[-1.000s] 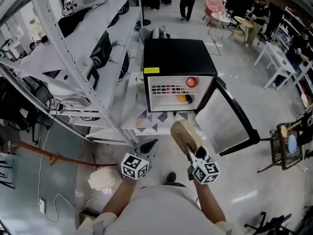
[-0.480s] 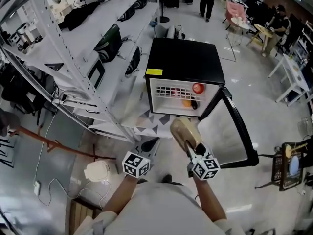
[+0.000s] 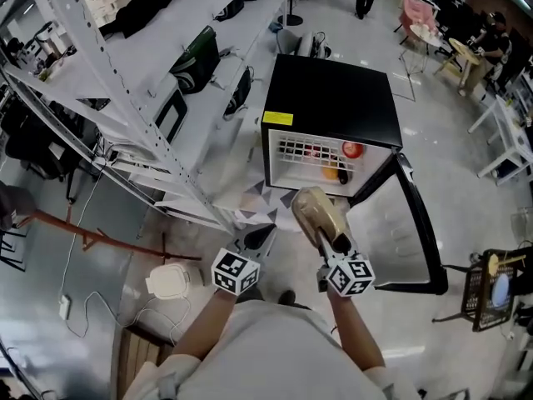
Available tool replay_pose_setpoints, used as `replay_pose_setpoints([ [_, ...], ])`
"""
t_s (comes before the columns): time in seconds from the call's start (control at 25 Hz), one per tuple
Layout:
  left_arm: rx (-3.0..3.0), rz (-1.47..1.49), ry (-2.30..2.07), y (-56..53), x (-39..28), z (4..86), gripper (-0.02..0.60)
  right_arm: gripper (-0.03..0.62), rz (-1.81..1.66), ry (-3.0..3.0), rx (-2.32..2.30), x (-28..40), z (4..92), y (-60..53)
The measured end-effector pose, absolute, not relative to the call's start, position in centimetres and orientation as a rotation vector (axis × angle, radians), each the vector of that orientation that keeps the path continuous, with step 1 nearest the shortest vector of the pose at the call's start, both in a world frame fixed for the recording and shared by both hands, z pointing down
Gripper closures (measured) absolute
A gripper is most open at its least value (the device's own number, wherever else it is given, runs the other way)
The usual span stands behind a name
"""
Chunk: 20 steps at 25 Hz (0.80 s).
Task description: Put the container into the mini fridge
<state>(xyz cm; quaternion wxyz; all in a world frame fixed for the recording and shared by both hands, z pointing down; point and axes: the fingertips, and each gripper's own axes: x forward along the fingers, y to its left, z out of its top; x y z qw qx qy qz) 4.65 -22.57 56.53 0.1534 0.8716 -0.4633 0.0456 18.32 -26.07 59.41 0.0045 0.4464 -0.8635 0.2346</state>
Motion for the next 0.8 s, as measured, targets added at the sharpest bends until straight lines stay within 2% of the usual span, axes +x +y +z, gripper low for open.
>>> replay_pose_setpoints([
  [0.24,2.532,0.134,-1.254,-24.7,3.6,57.0,0.577,0.381,0.922,-2.674,1.472,16.9,60.8,-29.2],
  [0.8,2.562,0.086,-1.153,-29.9,1.2,57.8,0.577,0.382,0.990,-2.581,1.600,14.3,66.1,-38.5],
])
